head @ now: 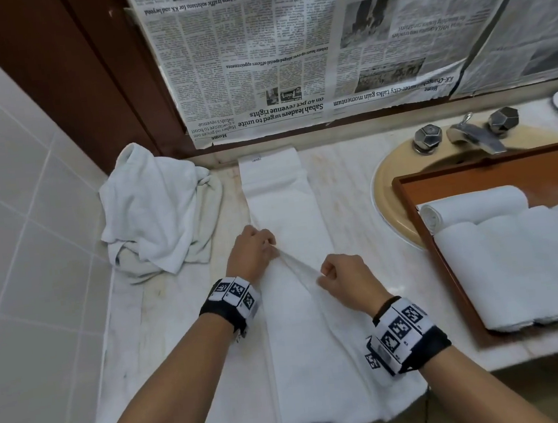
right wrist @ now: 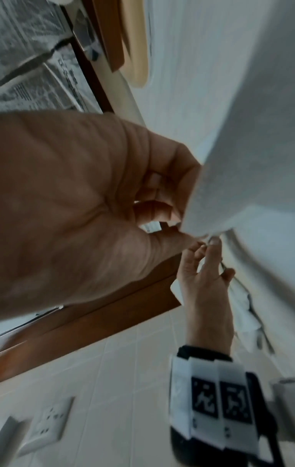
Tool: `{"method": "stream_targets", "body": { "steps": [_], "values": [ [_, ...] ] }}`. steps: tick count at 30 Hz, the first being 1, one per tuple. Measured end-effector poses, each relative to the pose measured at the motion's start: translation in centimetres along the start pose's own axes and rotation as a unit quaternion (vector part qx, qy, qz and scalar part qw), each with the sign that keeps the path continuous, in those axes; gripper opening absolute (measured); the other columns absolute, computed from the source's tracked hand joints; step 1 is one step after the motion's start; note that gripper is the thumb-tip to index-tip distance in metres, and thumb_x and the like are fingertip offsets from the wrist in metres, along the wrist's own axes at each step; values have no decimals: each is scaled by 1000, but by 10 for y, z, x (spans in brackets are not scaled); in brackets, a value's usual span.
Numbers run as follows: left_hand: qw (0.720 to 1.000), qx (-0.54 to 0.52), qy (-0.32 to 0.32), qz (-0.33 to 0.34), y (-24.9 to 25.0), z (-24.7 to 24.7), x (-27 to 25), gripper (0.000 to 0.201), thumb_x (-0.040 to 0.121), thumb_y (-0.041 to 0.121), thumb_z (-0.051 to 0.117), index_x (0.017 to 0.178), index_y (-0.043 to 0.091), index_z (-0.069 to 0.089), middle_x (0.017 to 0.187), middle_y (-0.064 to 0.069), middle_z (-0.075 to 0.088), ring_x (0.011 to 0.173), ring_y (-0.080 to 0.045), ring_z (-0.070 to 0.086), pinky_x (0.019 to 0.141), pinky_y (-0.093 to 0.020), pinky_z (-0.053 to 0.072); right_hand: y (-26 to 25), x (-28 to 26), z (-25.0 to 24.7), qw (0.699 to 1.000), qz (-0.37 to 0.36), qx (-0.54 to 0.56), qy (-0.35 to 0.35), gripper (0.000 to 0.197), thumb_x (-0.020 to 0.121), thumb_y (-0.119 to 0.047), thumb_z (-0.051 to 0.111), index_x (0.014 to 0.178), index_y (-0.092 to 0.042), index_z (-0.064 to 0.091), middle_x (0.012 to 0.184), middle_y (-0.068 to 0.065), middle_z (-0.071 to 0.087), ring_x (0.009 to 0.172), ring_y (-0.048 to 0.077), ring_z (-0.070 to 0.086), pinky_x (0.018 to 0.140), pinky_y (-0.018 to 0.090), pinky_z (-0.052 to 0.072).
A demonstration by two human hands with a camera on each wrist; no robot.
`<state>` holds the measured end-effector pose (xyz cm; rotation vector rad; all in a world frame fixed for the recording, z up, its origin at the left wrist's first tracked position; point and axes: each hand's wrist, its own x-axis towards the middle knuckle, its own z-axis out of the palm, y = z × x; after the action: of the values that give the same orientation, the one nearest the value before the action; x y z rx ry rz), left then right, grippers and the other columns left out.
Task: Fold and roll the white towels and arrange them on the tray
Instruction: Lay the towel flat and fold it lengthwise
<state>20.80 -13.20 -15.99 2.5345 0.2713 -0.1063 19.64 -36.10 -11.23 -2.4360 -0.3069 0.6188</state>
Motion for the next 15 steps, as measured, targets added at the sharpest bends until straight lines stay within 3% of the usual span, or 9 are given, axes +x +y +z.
{"method": "stream_targets", "body": {
  "steps": [2, 4, 10, 15],
  "values": [
    [1000, -14, -2, -16, -12, -2, -11, 15, 92, 17, 62, 103, 19, 70, 100, -3, 57, 94, -22, 58, 78, -32, 44, -15, -10, 10, 1000, -25, 16, -10, 10, 90, -25, 67, 86, -18, 61, 83, -3, 61, 78, 13, 56, 62, 20, 41],
    [999, -27, 4, -24, -21, -3, -20, 17, 93, 18, 61, 105, 21, 73, 101, -3, 65, 96, -22, 63, 86, -36, 50, -30, -15, 26, 998, -40, 26, -28, 9, 90, -25, 67, 86, -18, 62, 87, -1, 63, 77, 14, 58, 63, 19, 41],
    [998, -48, 19, -39, -28, -1, -37, 21, 95, 18, 63, 113, 16, 73, 108, -5, 71, 100, -22, 65, 92, -34, 51, -51, -22, 80, 996, -39, 20, -76, 15, 91, -21, 63, 93, -6, 66, 95, 9, 66, 89, 24, 62, 79, 33, 52],
    [996, -60, 40, -46, -31, 5, -48, 26, 97, 13, 54, 117, 14, 70, 109, -6, 71, 101, -23, 65, 92, -34, 50, -47, -22, 101, 997, -31, 15, -71, 14, 91, -19, 59, 95, -5, 62, 89, 7, 63, 86, 26, 62, 77, 34, 53]
  ]
}}
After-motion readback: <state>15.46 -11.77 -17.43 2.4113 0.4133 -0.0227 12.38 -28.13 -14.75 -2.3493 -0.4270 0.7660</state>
